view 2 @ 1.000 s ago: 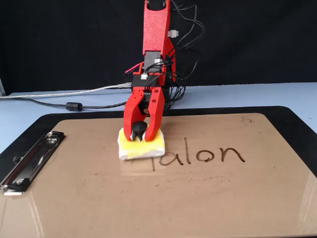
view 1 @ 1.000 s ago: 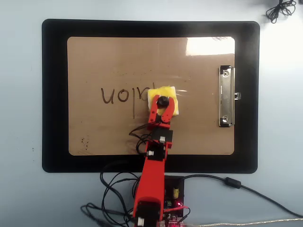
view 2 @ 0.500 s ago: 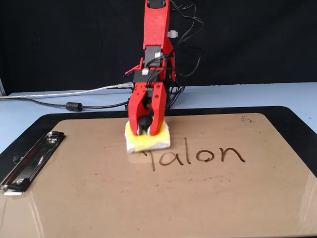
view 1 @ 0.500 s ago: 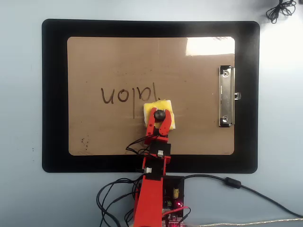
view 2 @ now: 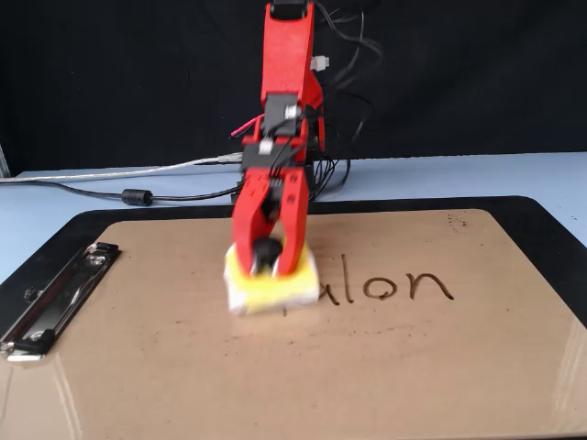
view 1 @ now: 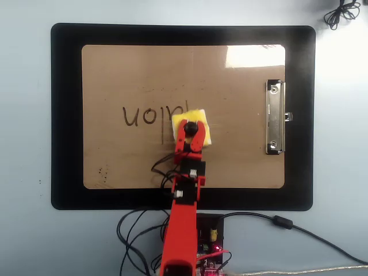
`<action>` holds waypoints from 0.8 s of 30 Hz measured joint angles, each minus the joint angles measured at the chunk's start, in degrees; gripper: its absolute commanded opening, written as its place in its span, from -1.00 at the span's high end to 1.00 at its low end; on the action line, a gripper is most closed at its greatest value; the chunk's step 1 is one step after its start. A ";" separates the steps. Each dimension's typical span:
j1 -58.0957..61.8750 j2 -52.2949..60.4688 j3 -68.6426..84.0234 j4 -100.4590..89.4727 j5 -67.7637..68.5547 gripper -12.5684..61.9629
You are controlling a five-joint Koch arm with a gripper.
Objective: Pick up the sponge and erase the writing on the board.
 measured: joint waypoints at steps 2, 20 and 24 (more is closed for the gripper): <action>-0.53 6.94 4.66 0.70 0.35 0.88; -1.58 8.35 1.85 3.78 6.59 0.88; -0.18 -5.36 -8.70 3.60 8.00 0.88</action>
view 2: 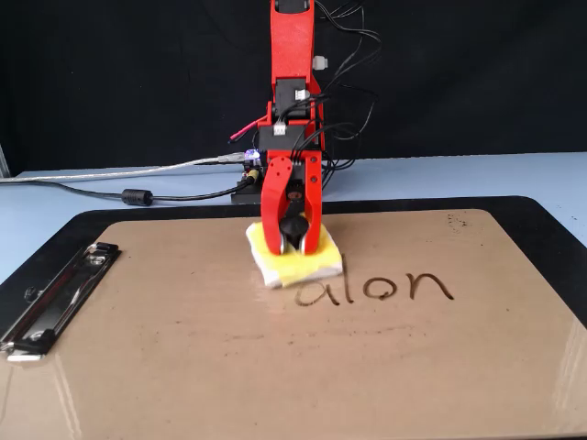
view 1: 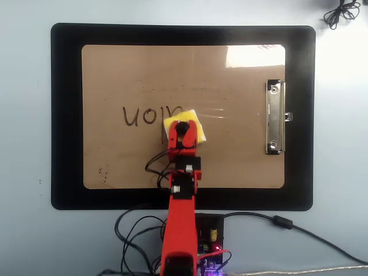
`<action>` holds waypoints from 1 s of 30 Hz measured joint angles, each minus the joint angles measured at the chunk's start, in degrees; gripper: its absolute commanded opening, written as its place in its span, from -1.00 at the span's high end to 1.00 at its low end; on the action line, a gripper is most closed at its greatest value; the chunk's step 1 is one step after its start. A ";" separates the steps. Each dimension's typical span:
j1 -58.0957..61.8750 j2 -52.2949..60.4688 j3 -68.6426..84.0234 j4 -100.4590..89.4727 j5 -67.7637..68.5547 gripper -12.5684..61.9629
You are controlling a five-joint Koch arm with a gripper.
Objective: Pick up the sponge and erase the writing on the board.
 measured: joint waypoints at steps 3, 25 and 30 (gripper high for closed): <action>-0.62 -15.12 -15.21 -3.25 -0.18 0.88; -11.60 -14.24 -15.03 -3.34 -3.78 0.88; -12.57 12.39 10.99 0.26 -3.78 0.88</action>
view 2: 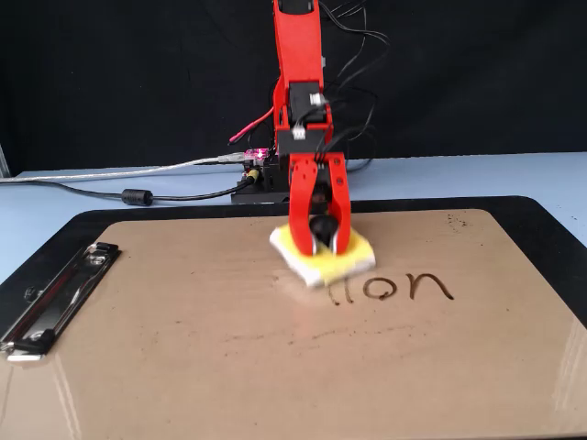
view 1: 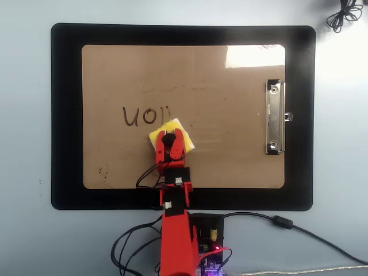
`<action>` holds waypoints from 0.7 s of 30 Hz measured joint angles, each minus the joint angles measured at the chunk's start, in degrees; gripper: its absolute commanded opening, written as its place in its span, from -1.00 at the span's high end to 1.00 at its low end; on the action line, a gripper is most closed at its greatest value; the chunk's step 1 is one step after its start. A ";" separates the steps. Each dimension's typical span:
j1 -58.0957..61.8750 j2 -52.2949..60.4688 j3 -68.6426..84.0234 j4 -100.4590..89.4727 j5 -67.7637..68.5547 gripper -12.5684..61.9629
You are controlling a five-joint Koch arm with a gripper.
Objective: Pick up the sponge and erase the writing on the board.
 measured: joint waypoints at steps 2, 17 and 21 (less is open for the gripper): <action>-1.58 4.57 1.67 2.72 0.18 0.88; -4.75 0.44 -1.76 3.60 0.00 0.88; -6.24 17.14 1.23 22.76 -0.79 0.88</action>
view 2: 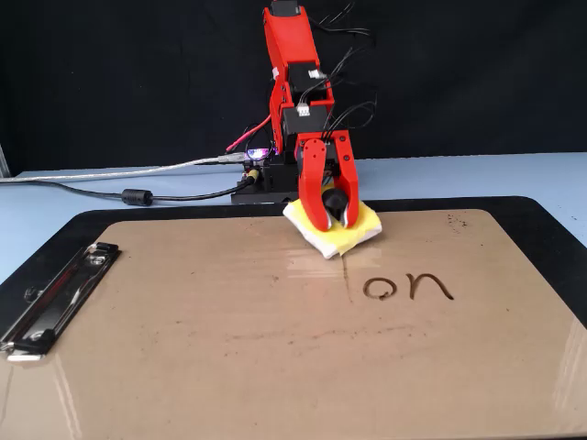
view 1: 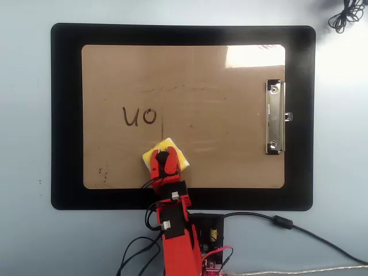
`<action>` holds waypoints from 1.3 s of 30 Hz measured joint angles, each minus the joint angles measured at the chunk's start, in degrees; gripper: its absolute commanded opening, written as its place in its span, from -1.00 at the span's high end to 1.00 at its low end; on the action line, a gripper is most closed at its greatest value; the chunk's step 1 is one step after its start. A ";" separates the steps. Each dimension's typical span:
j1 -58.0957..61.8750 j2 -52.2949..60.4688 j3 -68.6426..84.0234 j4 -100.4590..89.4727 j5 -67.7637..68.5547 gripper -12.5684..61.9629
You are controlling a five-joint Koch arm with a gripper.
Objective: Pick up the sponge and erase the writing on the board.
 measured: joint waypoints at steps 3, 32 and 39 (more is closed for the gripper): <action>-0.18 -11.95 -6.42 -3.69 0.18 0.88; -3.08 -19.78 -4.83 -20.65 -0.53 0.88; -3.25 -8.09 2.64 -19.07 -0.26 0.88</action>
